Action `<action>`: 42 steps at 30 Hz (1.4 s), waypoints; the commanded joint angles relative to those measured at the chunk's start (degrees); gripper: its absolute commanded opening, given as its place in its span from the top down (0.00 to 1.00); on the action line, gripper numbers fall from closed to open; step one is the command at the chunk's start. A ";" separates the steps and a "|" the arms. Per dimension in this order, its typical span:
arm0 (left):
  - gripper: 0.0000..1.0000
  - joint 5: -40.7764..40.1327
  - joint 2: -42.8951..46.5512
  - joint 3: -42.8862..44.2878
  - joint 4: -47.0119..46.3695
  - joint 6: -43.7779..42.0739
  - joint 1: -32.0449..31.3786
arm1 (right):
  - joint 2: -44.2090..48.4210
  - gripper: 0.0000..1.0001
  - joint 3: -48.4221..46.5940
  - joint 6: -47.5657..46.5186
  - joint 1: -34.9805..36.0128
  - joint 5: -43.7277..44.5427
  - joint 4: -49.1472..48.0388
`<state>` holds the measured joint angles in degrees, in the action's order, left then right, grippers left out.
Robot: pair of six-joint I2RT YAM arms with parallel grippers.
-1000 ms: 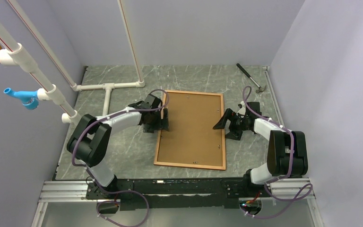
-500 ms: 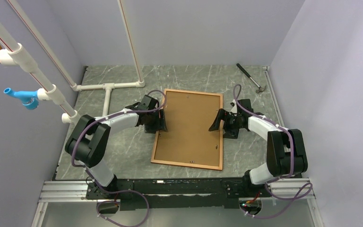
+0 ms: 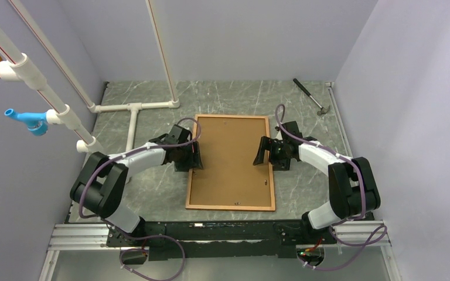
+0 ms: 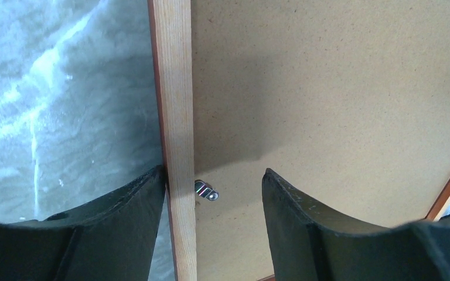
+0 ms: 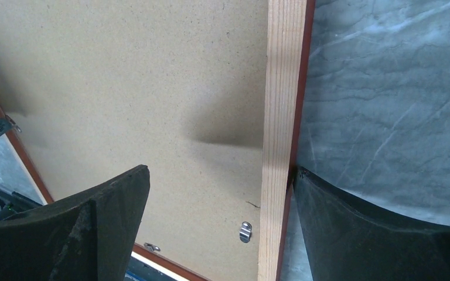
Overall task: Put the photo into the frame
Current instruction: Move the photo frame to the center of the board, then install the photo frame at the center of the board.
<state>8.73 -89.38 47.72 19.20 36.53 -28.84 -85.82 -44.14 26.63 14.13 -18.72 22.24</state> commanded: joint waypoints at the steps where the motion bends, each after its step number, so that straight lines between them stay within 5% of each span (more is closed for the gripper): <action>1: 0.35 1.35 3.75 -1.92 0.79 2.39 -0.69 | 1.22 0.07 0.23 2.28 2.06 -2.71 -0.44; 7: 0.33 -2.42 8.03 -3.41 3.32 3.61 -0.76 | 2.69 0.07 1.09 3.55 4.50 -1.58 0.00; 12: 0.16 -7.72 8.01 -1.45 7.95 2.88 -0.73 | 2.98 0.06 0.23 3.23 4.91 1.49 1.75; 15: 0.14 -8.55 7.79 -1.68 7.82 2.76 -0.66 | 3.08 0.06 -0.27 2.67 4.94 2.65 2.66; 42: 0.50 -14.27 -1.37 -0.07 8.75 -0.93 -0.63 | 1.24 0.06 0.82 2.46 4.94 1.83 1.05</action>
<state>-1.19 -88.03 47.20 25.45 37.78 -29.34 -84.42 -43.35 28.97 18.85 -16.99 23.99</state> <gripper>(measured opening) 0.503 0.938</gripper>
